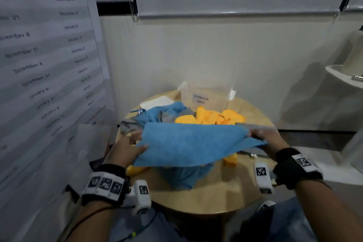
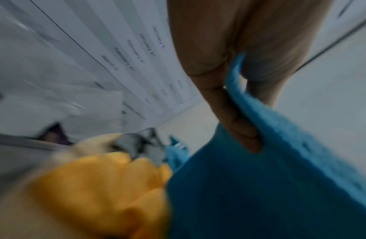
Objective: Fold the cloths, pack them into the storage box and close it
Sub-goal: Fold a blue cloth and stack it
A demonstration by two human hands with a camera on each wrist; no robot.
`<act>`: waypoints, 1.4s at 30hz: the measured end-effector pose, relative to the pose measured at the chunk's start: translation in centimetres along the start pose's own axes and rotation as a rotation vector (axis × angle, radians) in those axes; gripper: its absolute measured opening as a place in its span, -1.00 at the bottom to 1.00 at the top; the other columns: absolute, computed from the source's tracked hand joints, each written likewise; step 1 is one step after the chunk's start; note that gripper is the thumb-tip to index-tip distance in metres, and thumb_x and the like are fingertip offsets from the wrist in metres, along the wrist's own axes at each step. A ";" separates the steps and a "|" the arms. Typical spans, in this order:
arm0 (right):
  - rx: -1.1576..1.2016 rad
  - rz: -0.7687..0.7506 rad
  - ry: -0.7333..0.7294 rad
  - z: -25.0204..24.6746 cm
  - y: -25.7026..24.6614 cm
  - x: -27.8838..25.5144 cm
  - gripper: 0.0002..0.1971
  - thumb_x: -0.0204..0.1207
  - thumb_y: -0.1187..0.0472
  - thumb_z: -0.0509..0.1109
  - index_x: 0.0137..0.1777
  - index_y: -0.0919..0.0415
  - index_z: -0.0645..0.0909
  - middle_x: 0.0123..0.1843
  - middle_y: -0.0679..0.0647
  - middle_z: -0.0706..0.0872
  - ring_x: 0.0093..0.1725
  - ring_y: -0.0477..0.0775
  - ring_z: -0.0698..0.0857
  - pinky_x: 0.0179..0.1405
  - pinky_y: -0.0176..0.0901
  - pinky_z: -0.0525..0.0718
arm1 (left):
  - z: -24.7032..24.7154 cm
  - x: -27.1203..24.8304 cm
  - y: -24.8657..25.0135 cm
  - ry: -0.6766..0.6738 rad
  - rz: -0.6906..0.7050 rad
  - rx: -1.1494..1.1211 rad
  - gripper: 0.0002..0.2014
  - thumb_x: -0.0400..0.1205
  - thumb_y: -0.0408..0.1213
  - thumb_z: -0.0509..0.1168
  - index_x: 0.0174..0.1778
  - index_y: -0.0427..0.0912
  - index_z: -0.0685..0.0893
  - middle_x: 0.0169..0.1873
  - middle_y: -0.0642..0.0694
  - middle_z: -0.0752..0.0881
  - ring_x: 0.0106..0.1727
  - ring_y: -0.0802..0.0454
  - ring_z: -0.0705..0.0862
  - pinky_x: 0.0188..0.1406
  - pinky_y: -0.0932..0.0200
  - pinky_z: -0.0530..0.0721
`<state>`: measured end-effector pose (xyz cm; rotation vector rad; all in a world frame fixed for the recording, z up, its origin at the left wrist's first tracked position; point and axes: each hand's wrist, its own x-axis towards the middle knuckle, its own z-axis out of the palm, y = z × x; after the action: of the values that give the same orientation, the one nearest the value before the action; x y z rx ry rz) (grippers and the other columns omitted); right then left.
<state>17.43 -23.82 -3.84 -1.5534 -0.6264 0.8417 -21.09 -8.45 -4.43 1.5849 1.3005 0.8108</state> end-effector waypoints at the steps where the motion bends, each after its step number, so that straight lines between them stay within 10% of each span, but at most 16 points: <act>1: -0.179 0.045 -0.015 -0.1 2.6 -0.1 -0.79 0.58 0.43 0.27 -0.28 0.32 0.62 -0.40 0.07 0.75 -0.23 0.09 0.61 -0.37 -0.42 0.65 | 1.0 -0.5 -2.5 -0.075 -0.113 0.100 -0.33 0.34 -0.42 0.59 0.37 -0.27 0.51 0.20 -0.26 0.65 0.28 -0.18 0.61 0.24 -0.04 0.60; 6: -0.785 0.335 -0.201 0.6 11.5 0.6 -0.43 0.43 0.38 0.46 0.44 0.31 0.38 0.26 0.35 0.62 0.18 0.26 0.62 0.22 0.00 0.59 | 4.8 -1.4 -7.9 -0.385 -0.279 0.468 -0.42 0.26 0.00 0.57 0.13 -0.21 0.68 0.09 -0.14 0.73 0.11 -0.14 0.68 0.09 -0.04 0.64; 10: -0.654 0.357 -0.017 2.0 11.7 1.7 -0.26 0.52 0.03 0.42 0.55 0.39 0.20 0.51 0.34 0.41 0.46 0.32 0.45 0.44 0.06 0.42 | 6.9 0.2 -9.1 -0.224 -0.238 0.310 -0.59 0.37 0.11 0.46 -0.53 -0.14 0.55 -0.50 -0.10 0.61 -0.30 -0.11 0.63 -0.18 -0.03 0.60; 15: -0.585 0.317 0.034 2.6 11.6 3.6 -0.40 0.48 -0.04 0.44 0.39 0.36 0.48 0.34 0.27 0.61 0.29 0.28 0.59 0.28 -0.01 0.54 | 6.7 1.9 -8.1 -0.073 -0.247 0.066 -0.42 0.50 0.07 0.42 0.18 -0.39 0.61 0.05 -0.22 0.73 0.25 -0.23 0.62 0.25 0.06 0.53; 21: -0.387 0.292 0.027 2.5 11.8 4.4 -0.66 0.33 0.03 0.59 -0.15 0.32 0.66 -0.10 0.24 0.74 -0.05 0.24 0.70 0.10 0.19 0.68 | 6.1 3.1 -8.4 -0.047 -0.211 0.097 -0.73 0.54 -0.06 0.42 -0.16 -0.24 0.70 -0.13 -0.22 0.77 -0.05 -0.22 0.71 0.04 -0.18 0.68; 24: -0.105 0.314 0.006 2.0 10.6 4.0 -0.74 0.40 0.26 0.53 0.03 0.38 0.66 0.01 0.31 0.75 -0.01 0.30 0.72 0.06 0.14 0.70 | 6.3 2.7 -7.0 -0.057 -0.232 -0.118 -0.89 0.60 -0.35 0.37 -0.05 -0.32 0.63 -0.10 -0.15 0.72 -0.06 -0.07 0.68 -0.14 0.14 0.64; 27: 0.023 0.288 0.039 1.9 9.7 3.6 -0.88 0.52 0.26 0.41 -0.03 0.30 0.58 -0.05 0.23 0.67 -0.10 0.16 0.64 -0.10 -0.04 0.62 | 6.3 2.9 -6.8 -0.042 -0.232 -0.327 -0.59 0.60 -0.41 0.34 0.33 -0.34 0.39 0.06 -0.27 0.69 0.12 -0.18 0.68 -0.04 0.02 0.67; 31: 0.012 0.138 0.126 1.0 9.9 3.3 -0.56 0.59 0.33 0.32 0.41 0.08 0.30 0.06 0.25 0.55 0.11 0.17 0.55 0.25 0.17 0.54 | 5.7 3.1 -6.4 -0.036 -0.102 -0.283 -0.56 0.62 -0.48 0.30 0.38 -0.18 0.34 -0.28 -0.07 0.79 -0.21 0.09 0.77 -0.27 0.13 0.73; 38: -0.175 -0.168 0.122 -0.5 7.0 1.5 -0.79 0.55 0.45 0.32 0.05 0.19 0.68 0.05 0.16 0.69 0.13 0.06 0.59 -0.03 -0.49 0.56 | 3.5 2.9 -3.9 -0.003 0.134 -0.146 -0.80 0.52 -0.54 0.39 0.05 -0.38 0.72 -0.12 -0.10 0.72 0.01 0.00 0.66 -0.24 0.54 0.64; 42: -0.142 -0.232 0.133 -1.0 4.1 0.4 -0.74 0.47 0.47 0.40 0.13 0.24 0.67 -0.09 0.02 0.72 -0.07 -0.08 0.64 -0.19 -0.69 0.57 | 1.3 3.4 -1.8 -0.016 0.234 -0.070 -0.70 0.47 -0.54 0.43 -0.09 -0.01 0.78 -0.09 -0.02 0.74 0.05 0.08 0.67 -0.09 0.53 0.64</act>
<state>18.18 -24.69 -7.90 -1.6132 -0.7652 0.5248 -19.81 -5.43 -6.80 1.7033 1.0760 0.9747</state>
